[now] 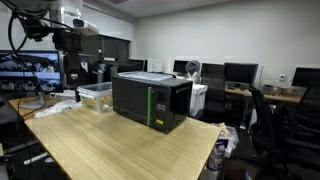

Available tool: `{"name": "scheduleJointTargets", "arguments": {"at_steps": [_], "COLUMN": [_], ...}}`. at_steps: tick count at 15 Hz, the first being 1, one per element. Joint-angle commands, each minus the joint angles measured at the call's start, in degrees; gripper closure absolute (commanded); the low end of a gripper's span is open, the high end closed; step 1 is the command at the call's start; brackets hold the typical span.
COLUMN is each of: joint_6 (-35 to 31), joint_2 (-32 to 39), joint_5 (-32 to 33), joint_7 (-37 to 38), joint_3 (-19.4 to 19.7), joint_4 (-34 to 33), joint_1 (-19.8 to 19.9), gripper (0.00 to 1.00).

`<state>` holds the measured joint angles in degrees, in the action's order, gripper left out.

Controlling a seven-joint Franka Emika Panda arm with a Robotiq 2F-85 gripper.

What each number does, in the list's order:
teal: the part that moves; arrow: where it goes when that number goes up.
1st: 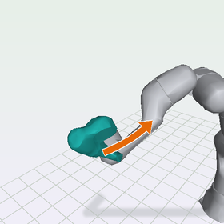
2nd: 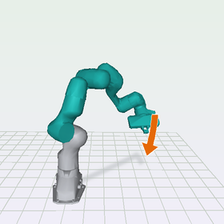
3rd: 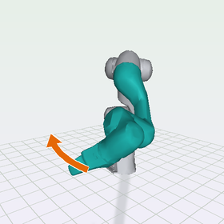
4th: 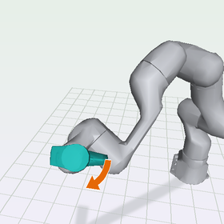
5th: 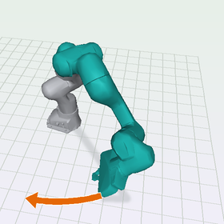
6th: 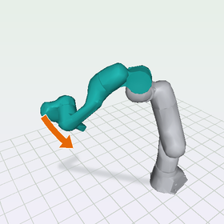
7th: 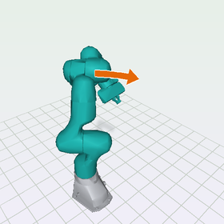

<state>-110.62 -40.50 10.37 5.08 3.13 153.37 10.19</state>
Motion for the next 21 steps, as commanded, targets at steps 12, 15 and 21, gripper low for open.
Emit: {"name": "scheduleJointTargets", "arguments": {"at_steps": [12,15,21], "joint_6": [-11.79,-14.81,-19.16], "joint_2": [6.43,9.98,18.04], "joint_5": [-2.15,-2.27,-2.05], "joint_7": [-0.72,-0.95,-4.42], "joint_3": [0.6,0.77,2.73], "joint_4": [-2.63,-4.0,-8.67], "joint_1": [-2.37,-2.89,-2.6], "gripper": [0.0,0.0,0.0]}}
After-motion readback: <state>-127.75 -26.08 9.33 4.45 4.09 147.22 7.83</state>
